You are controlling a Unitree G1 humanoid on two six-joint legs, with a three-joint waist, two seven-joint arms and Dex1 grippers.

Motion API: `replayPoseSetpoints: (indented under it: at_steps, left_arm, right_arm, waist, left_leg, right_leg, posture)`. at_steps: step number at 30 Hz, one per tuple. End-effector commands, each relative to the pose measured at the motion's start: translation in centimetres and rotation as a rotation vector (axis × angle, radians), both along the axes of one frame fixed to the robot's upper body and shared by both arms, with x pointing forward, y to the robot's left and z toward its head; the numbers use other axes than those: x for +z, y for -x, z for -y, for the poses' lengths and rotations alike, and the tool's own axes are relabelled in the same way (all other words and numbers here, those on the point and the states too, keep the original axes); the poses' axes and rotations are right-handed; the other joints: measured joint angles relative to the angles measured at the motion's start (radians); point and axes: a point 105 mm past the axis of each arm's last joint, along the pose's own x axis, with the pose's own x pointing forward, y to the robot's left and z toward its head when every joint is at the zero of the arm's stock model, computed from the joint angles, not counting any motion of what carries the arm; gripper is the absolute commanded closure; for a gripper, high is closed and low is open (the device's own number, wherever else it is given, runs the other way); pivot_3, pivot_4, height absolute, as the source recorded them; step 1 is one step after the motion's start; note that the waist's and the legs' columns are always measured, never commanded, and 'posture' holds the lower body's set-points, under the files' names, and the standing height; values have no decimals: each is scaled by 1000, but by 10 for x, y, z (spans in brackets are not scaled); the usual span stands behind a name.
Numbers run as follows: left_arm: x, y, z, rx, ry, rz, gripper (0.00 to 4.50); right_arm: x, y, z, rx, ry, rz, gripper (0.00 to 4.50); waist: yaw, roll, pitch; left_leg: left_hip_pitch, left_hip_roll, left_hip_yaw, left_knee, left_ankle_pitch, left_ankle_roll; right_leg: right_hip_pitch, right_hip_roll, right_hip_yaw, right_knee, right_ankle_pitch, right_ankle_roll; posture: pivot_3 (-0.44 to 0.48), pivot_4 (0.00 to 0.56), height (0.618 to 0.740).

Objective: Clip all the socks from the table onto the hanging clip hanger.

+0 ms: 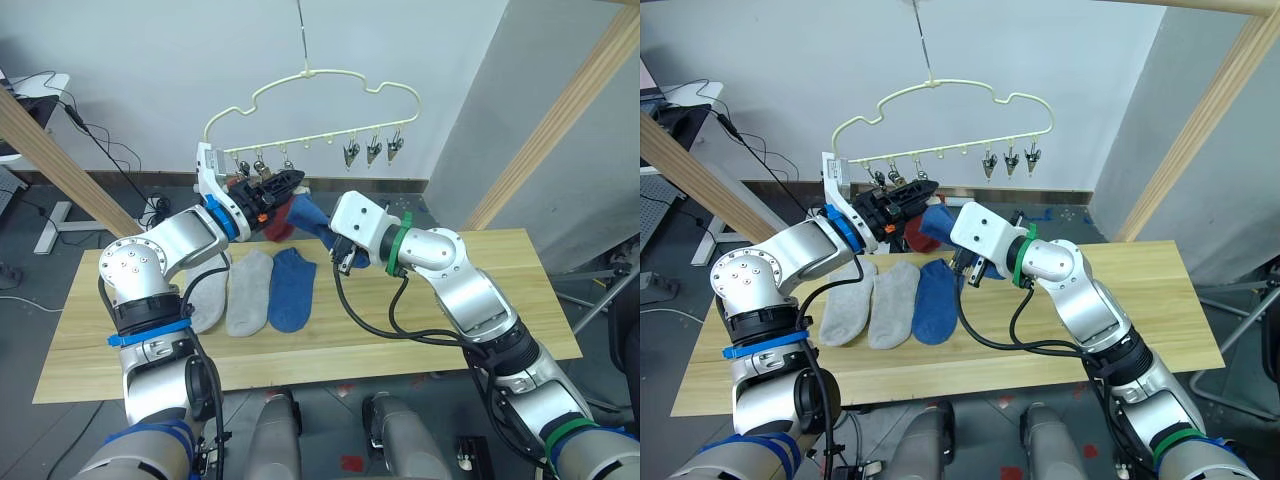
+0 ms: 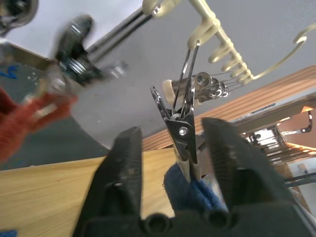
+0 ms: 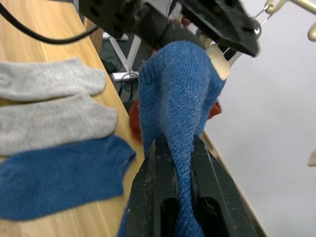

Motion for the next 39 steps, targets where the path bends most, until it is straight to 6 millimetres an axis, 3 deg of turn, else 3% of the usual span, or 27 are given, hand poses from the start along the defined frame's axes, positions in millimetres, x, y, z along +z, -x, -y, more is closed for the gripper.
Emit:
replayPoseSetpoints:
  at_steps: [1,3,5,12,16,18,21,24,27,29,32,36,39]
  left_arm:
    - [22,15,-10,-8,4,95,1143]
    - [23,21,-14,-12,-25,110,515]
    - [21,29,-19,-19,-75,122,0]
    - [-9,58,-30,-51,-352,133,0]
    - [-34,71,-36,-35,-496,142,0]
    - [-45,77,-37,-28,-574,154,0]
    - [-44,82,-39,40,-655,288,0]
    - [-56,92,-37,-7,-795,344,0]
    - [-55,97,-27,-102,-806,442,0]
    - [-43,96,-23,-105,-734,514,0]
    - [-32,100,-19,-128,-679,605,0]
    - [-15,98,-17,-113,-659,739,0]
    - [-4,91,-13,-78,-643,801,0]
  right_arm:
    - [12,0,-7,14,-88,0,4500]
    - [9,-1,-10,12,-149,-58,4500]
    - [6,-4,-14,15,-211,-120,3934]
    - [-8,-8,-7,0,-344,-271,1572]
    - [-16,-9,10,-77,-378,-285,121]
    - [-17,-11,20,-132,-404,-276,56]
    - [-16,-15,35,-228,-475,-275,56]
    - [-10,-20,51,-334,-534,-224,56]
    - [5,-24,59,-365,-613,-198,56]
    - [19,-26,62,-379,-679,-160,56]
    - [26,-27,60,-375,-708,-139,618]
    - [34,-30,51,-359,-725,-125,1995]
    - [40,-36,47,-367,-736,-92,1995]
  waist:
    - [-1,0,0]
    - [-1,0,0]
    - [0,0,0]
    - [10,0,0]
    - [16,0,0]
    - [18,0,0]
    - [26,0,0]
    - [27,0,0]
    - [29,0,0]
    - [30,0,0]
    - [29,0,0]
    - [29,0,0]
    - [30,0,0]
  left_leg:
    - [0,0,0,0,0,0]
    - [0,0,0,-1,1,-1]
    - [0,0,0,-1,1,-2]
    - [0,0,0,-2,-1,0]
    - [-1,0,0,-3,-1,1]
    - [0,0,0,-5,-1,1]
    - [0,0,1,-8,-1,1]
    - [0,0,1,-9,-1,1]
    - [0,0,2,-12,-1,1]
    - [0,0,3,-12,-1,1]
    - [-2,0,3,-12,-1,1]
    - [-6,0,3,-12,-1,1]
    - [-10,0,2,-11,-1,1]
  right_leg:
    - [0,0,0,0,0,0]
    - [0,0,0,0,0,0]
    - [0,0,0,0,0,0]
    - [0,-1,-1,0,0,0]
    - [-1,-2,-1,-1,0,0]
    - [-1,-2,-1,-1,0,-1]
    - [-3,-2,0,-1,0,-1]
    - [-4,-2,0,-1,-1,-2]
    - [-5,-2,1,-1,-1,-2]
    - [-5,-2,1,-2,-1,-2]
    - [-7,-1,1,-2,-1,-2]
    - [-10,-1,0,-2,-1,-2]
    - [-14,0,0,-1,-1,-2]
  posture:
    - [-1,254,740]
    - [7,253,740]
    - [16,253,740]
    - [54,255,740]
    - [62,256,740]
    - [62,257,740]
    - [65,257,740]
    - [65,256,740]
    - [69,254,740]
    - [72,253,740]
    - [73,249,740]
    - [73,250,740]
    - [79,247,740]
